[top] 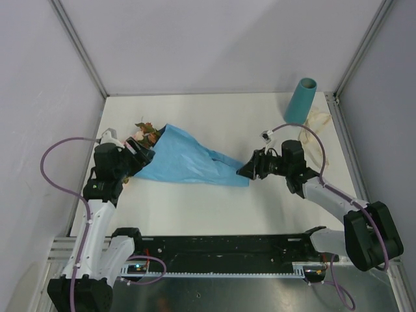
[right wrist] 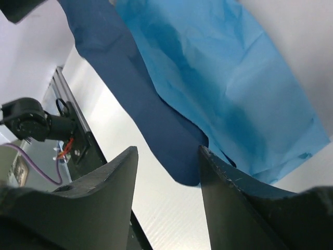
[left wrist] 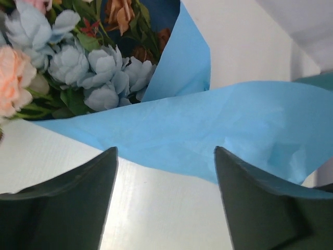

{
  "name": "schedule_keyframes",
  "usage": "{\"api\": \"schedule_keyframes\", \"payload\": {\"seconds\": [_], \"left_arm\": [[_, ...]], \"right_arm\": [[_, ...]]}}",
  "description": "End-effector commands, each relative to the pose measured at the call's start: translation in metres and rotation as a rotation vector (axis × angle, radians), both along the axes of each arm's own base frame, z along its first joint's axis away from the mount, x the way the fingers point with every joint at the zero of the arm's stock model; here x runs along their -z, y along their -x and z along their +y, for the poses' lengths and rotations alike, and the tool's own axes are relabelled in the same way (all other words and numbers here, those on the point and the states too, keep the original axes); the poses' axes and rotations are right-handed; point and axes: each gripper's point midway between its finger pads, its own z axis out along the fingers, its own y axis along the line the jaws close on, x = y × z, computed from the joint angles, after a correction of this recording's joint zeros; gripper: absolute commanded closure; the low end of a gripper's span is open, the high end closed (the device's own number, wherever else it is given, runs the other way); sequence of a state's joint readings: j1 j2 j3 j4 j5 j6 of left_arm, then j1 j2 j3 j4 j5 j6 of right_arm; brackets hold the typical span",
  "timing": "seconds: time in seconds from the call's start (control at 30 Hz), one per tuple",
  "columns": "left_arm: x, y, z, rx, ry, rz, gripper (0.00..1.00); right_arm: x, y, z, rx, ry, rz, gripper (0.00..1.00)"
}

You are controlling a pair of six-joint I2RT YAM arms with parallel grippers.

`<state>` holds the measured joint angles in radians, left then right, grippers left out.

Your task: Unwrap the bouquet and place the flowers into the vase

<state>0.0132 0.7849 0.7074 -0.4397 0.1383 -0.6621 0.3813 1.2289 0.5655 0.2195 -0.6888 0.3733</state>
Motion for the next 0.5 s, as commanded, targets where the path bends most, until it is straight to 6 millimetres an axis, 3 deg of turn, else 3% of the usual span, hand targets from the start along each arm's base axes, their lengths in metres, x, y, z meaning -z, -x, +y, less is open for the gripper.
{"api": "schedule_keyframes", "payload": {"seconds": [0.0,0.1,0.27,0.47], "left_arm": [[-0.024,0.011,-0.005,0.143,-0.126,-0.054,0.12],[-0.028,0.017,-0.009,0.200,-0.162,-0.085,0.02],[-0.032,0.025,-0.026,0.292,-0.119,-0.118,0.00],[-0.037,0.030,-0.024,0.280,-0.134,-0.155,0.00]], "right_arm": [[-0.053,-0.027,0.007,0.031,-0.131,-0.055,0.46],[-0.066,-0.048,0.003,0.114,-0.167,-0.034,0.49],[-0.070,-0.090,-0.012,0.303,-0.164,-0.014,0.54],[-0.044,-0.123,-0.010,0.366,-0.103,0.056,0.58]]}}
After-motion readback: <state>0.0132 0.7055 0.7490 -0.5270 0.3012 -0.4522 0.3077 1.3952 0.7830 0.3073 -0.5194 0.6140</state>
